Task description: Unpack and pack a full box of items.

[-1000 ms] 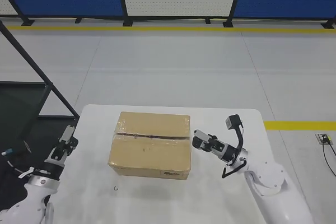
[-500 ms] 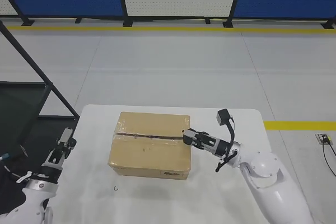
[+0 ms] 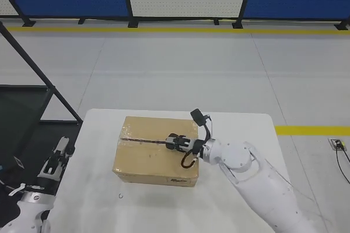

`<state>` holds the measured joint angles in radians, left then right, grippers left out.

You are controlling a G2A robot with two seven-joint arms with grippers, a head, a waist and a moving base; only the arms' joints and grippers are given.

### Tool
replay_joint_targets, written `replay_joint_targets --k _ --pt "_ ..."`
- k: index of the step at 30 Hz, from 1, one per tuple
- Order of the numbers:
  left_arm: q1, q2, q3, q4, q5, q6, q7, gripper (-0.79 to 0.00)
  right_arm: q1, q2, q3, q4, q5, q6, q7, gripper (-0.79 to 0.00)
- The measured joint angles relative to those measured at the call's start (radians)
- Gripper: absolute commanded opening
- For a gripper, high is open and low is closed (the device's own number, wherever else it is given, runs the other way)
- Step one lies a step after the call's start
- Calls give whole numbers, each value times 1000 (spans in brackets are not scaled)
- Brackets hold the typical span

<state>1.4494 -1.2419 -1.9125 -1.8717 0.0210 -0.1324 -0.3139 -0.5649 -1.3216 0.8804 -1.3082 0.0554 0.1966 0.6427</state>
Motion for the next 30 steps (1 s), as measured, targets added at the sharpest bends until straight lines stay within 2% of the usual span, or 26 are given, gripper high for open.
replay_joint_targets --k 8,19,30 --pt "11 4 -22 10 -29 -14 -2 0 104 -57 -114 123 -14 95 -33 -785" --pt "21 10 -45 22 -54 -28 -7 0 185 -135 -209 228 29 74 -48 -785" --pt "56 12 -70 39 -99 -56 1 0 273 -233 -291 368 91 67 -52 -785"
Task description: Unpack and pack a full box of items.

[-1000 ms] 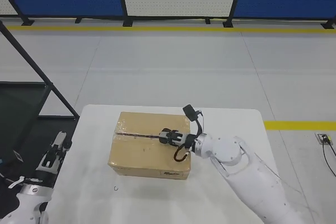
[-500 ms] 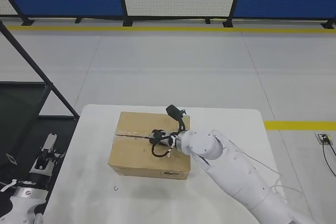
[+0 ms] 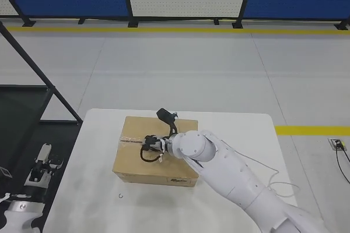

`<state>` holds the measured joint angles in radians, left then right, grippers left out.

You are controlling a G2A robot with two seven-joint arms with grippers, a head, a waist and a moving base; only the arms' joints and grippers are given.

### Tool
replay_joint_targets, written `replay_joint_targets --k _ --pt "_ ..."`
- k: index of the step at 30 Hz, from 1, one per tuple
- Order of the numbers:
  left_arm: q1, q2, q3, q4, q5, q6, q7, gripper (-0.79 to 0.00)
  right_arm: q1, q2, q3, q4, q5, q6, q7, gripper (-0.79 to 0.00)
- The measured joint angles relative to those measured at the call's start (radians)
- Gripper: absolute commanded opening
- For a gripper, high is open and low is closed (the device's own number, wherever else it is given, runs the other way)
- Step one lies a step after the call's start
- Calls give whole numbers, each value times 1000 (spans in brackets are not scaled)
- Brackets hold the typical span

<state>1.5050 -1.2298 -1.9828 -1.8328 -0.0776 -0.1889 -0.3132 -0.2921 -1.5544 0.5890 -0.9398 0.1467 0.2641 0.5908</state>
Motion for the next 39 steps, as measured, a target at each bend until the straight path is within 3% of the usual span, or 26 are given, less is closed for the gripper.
replay_joint_targets --k 29,39 --pt "52 7 -33 43 -54 -42 -15 0 138 -275 -99 405 100 -179 -48 -785" --pt "33 13 -20 43 -40 -30 -39 0 174 -310 -69 514 104 -210 2 -785"
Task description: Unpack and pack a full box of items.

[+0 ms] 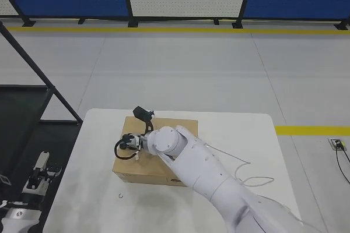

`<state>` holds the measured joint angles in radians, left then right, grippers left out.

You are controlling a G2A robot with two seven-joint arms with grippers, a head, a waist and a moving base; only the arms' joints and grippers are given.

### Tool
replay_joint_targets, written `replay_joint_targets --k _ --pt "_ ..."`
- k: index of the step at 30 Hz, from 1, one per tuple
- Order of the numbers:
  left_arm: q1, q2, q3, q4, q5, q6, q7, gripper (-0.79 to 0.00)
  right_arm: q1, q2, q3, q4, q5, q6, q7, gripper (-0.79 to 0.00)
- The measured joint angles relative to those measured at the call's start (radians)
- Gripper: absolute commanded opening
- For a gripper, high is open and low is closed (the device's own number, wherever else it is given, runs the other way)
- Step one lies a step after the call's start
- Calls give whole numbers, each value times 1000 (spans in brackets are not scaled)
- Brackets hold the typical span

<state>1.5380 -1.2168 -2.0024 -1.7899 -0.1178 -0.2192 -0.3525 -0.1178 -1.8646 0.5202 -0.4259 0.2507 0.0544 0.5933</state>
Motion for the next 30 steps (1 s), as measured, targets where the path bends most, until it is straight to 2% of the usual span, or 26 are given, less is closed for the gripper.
replay_joint_targets --k 4,8,19,25,30 --pt "-14 3 13 -7 13 5 -12 0 7 10 33 20 19 -25 50 -785" --pt "-26 5 29 -9 27 10 -17 0 9 34 77 36 44 -78 156 -785" --pt "-46 9 63 -19 51 23 -18 0 -27 111 156 -14 -21 -55 155 -785" --pt "-53 11 81 -25 69 33 -14 0 -88 171 218 -122 -64 -42 170 -785" --pt "-59 12 101 -37 85 40 -14 0 -179 238 294 -302 -135 13 173 -785"
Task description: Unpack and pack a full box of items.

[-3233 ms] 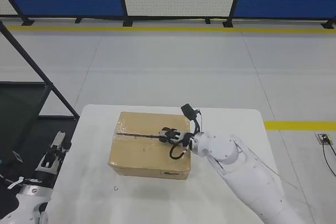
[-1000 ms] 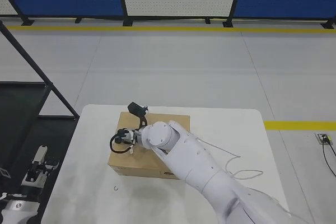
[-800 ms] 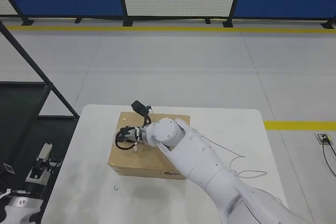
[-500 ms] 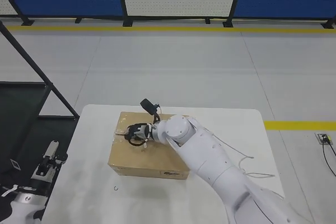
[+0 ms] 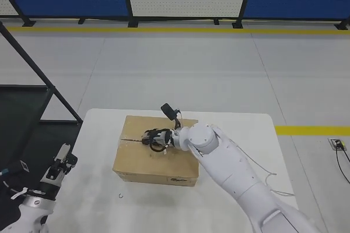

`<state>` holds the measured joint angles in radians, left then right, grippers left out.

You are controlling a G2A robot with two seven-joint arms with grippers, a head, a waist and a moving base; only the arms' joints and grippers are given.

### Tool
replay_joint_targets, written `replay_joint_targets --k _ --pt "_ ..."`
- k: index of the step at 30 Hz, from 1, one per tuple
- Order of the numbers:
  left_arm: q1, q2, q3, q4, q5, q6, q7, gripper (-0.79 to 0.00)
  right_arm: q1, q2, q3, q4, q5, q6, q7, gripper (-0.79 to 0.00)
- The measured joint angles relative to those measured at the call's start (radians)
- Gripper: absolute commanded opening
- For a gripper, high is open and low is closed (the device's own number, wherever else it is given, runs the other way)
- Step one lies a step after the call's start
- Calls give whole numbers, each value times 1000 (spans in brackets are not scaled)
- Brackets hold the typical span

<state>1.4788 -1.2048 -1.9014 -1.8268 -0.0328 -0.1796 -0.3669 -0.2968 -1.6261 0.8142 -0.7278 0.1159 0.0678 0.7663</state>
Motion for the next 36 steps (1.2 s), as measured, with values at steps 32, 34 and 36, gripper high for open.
replay_joint_targets --k 32,34,36 --pt "5 7 26 -8 6 -1 26 0 -216 111 147 -381 -179 255 -22 -785" --pt "7 8 23 -8 3 -1 26 0 -204 109 146 -367 -173 256 -18 -785" --pt "9 8 21 -9 2 0 26 0 -202 110 151 -363 -172 257 -10 -785"
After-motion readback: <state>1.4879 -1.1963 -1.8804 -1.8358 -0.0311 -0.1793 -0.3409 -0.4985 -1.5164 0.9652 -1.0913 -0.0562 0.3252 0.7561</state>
